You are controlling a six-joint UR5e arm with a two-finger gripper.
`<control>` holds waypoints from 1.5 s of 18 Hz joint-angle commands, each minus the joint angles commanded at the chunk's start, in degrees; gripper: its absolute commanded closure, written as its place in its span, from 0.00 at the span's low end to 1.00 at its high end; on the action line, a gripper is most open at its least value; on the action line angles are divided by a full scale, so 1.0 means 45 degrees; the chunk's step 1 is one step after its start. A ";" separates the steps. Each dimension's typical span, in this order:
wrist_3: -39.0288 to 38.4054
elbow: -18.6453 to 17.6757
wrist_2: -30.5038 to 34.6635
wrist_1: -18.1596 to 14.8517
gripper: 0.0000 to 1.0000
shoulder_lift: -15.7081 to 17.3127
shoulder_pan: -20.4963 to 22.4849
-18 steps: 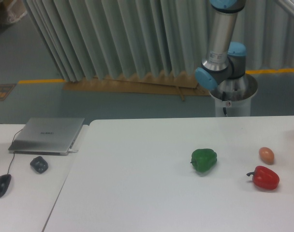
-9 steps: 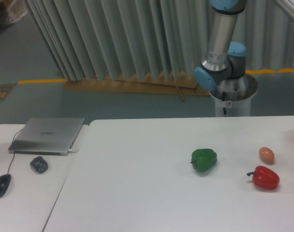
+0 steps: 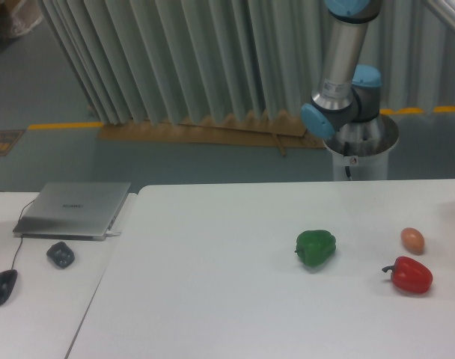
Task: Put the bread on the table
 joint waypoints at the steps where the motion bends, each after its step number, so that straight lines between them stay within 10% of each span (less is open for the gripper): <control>1: 0.0000 0.0019 0.0000 0.0000 0.00 0.0000 0.0020; 9: 0.0000 0.0039 0.0000 0.0020 0.03 -0.0215 0.0000; 15: 0.0078 0.0059 0.0000 0.0000 0.57 -0.0196 0.0039; 27: -0.0136 0.0565 -0.0525 -0.0136 0.77 -0.0176 0.0702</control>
